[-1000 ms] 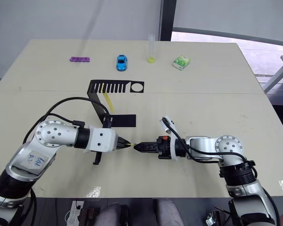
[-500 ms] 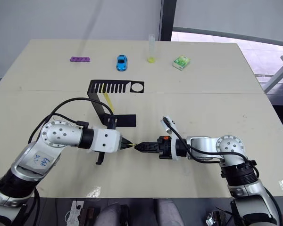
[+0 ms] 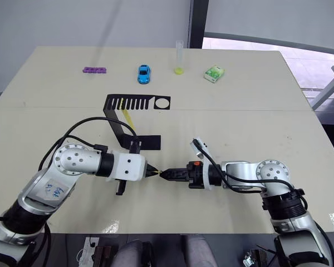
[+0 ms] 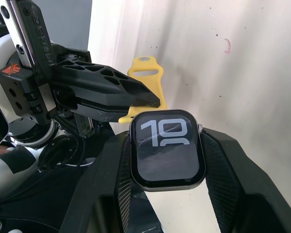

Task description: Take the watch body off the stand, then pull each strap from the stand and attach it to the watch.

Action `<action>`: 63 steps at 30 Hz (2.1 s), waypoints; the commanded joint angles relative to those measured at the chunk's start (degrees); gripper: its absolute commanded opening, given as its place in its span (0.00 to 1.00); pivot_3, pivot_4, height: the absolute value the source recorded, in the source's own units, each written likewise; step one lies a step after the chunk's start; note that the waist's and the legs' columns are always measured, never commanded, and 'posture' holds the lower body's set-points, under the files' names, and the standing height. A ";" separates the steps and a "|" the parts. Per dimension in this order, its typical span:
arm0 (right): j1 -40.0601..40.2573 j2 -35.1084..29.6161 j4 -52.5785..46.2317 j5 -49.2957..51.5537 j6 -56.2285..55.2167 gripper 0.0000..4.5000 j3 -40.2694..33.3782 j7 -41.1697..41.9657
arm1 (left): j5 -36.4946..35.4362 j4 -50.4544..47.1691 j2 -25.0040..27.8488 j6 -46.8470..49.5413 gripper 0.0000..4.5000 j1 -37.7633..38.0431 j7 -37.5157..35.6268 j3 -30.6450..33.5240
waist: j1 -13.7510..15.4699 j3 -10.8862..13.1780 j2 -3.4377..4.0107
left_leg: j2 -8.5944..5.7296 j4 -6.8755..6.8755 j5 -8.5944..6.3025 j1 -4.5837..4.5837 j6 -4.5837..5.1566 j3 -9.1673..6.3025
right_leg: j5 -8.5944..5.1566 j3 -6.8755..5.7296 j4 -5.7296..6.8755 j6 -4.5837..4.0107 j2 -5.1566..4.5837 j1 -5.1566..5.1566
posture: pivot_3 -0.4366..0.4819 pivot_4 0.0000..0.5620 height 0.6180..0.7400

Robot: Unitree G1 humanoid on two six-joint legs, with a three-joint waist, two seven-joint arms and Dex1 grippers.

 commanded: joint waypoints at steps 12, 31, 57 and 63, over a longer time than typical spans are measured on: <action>-1.22 1.43 -3.47 3.93 0.89 0.36 2.17 1.95 | 1.02 -0.63 -2.66 -1.14 0.00 -1.56 1.86 -0.58 | 0.01 0.00 0.00 | 0.00 0.00 0.00 0.00 0.00 0.00 | 0.00 0.00 0.00 0.00 0.00 0.00 | 0.48 0.27 1.00; -1.41 1.51 -3.49 3.75 0.98 0.36 2.34 2.14 | 1.27 0.14 -2.87 -2.12 0.00 -1.26 2.11 -0.17 | 0.01 0.00 0.00 | 0.00 0.01 0.00 0.00 0.00 -0.01 | 0.00 0.00 0.01 0.00 0.00 0.00 | 0.48 0.27 1.00; -1.33 1.64 -3.58 3.00 0.91 0.36 2.18 2.79 | -2.48 -1.45 0.14 0.10 0.40 -0.60 -0.23 4.03 | -0.10 0.00 0.00 | 0.03 0.02 0.00 -0.01 0.00 -0.01 | 0.00 0.00 0.04 0.00 0.01 -0.01 | 0.48 0.27 1.00; -1.24 0.31 -3.72 2.06 0.63 0.36 1.16 4.51 | -11.65 -4.72 13.55 3.22 1.00 8.43 -7.98 18.72 | -0.42 0.00 0.01 | 0.06 0.00 0.00 0.00 -0.01 -0.04 | -0.03 0.00 0.10 -0.05 0.02 -0.07 | 0.48 0.27 1.00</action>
